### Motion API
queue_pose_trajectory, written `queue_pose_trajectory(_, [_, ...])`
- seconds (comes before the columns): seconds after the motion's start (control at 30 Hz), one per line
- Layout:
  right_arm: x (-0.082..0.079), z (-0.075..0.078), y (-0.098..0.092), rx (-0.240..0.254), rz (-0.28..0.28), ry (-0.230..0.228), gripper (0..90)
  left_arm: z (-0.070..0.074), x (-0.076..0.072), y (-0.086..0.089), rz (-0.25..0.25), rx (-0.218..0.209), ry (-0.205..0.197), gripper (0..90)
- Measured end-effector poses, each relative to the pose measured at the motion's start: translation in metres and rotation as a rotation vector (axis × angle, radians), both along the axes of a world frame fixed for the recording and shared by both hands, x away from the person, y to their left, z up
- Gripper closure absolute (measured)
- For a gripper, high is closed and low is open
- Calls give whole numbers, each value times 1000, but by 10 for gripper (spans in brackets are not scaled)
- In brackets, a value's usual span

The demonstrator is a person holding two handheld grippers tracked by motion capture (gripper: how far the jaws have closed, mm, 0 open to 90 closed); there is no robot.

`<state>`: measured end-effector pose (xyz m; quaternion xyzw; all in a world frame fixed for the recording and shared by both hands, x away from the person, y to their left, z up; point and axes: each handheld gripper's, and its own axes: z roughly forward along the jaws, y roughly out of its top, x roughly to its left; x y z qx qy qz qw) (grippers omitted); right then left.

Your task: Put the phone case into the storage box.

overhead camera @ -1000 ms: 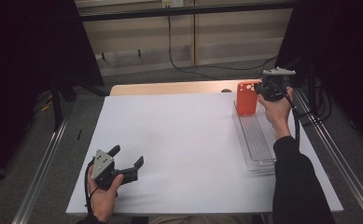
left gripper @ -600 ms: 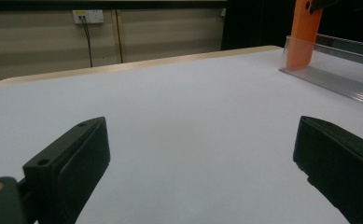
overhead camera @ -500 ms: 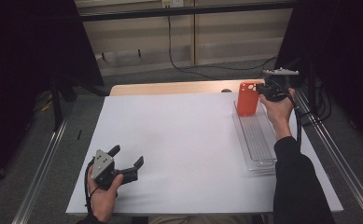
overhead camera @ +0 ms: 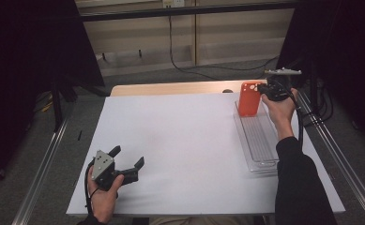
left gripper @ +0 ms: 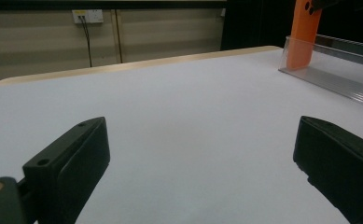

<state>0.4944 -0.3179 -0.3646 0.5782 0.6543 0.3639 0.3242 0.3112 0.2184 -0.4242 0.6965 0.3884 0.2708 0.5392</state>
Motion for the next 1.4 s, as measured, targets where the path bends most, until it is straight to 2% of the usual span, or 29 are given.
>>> queue_pose_trajectory(0.5, [-1, -1, -1, 9, -8, 1, 752, 1, 0, 0, -1, -4, -2, 36])
queue_pose_trajectory(1.07, [-5, 0, 1, 23, -22, -14, 591, 2, -1, 1, 4, -16, -7, 35])
queue_pose_trajectory(1.23, [-8, 2, 3, 30, -17, -46, 522, 2, -1, 2, 0, -17, -6, 35])
queue_pose_trajectory(1.4, [-10, 4, 4, 29, -22, -57, 452, 2, -2, 2, -1, -18, -11, 34])
